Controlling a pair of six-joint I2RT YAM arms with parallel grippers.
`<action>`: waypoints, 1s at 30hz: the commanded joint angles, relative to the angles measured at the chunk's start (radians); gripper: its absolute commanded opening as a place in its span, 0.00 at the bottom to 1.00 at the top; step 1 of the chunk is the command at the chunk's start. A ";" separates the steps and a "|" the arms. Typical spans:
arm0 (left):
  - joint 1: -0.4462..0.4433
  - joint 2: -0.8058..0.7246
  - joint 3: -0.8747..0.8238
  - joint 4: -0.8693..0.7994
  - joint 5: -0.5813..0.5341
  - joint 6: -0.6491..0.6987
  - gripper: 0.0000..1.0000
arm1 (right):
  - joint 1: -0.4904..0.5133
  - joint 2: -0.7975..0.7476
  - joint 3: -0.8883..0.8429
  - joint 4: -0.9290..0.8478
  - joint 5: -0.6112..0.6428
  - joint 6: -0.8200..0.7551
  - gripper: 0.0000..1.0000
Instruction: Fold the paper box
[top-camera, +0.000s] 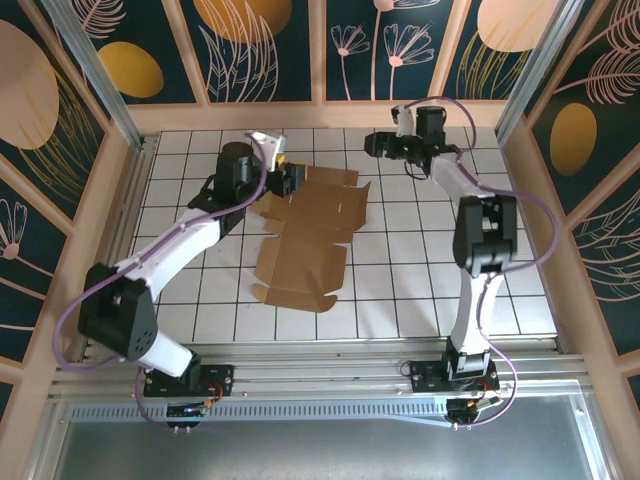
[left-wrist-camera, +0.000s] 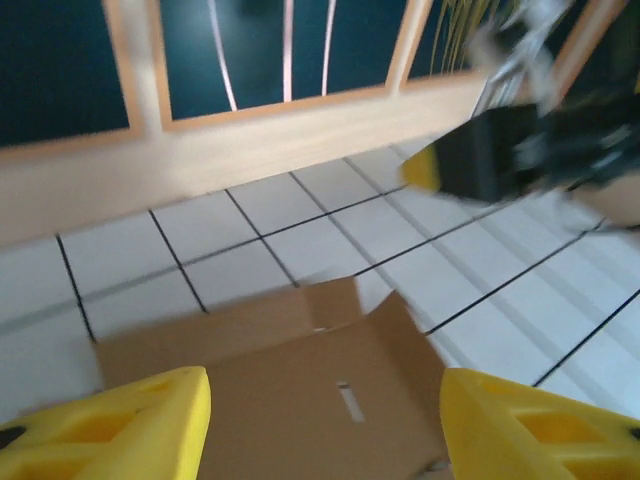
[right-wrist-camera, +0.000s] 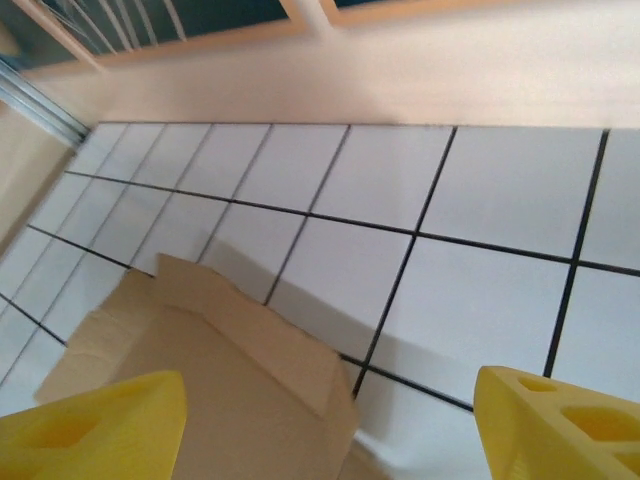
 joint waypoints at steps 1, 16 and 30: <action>-0.049 -0.068 -0.150 0.038 0.024 -0.479 0.64 | 0.019 0.150 0.228 -0.274 -0.102 -0.101 0.78; -0.205 -0.161 -0.299 -0.149 -0.125 -0.499 0.89 | 0.125 0.489 0.577 -0.477 -0.114 -0.219 0.80; -0.203 -0.216 -0.278 -0.230 -0.295 -0.471 0.95 | 0.181 0.407 0.492 -0.365 0.002 -0.215 0.14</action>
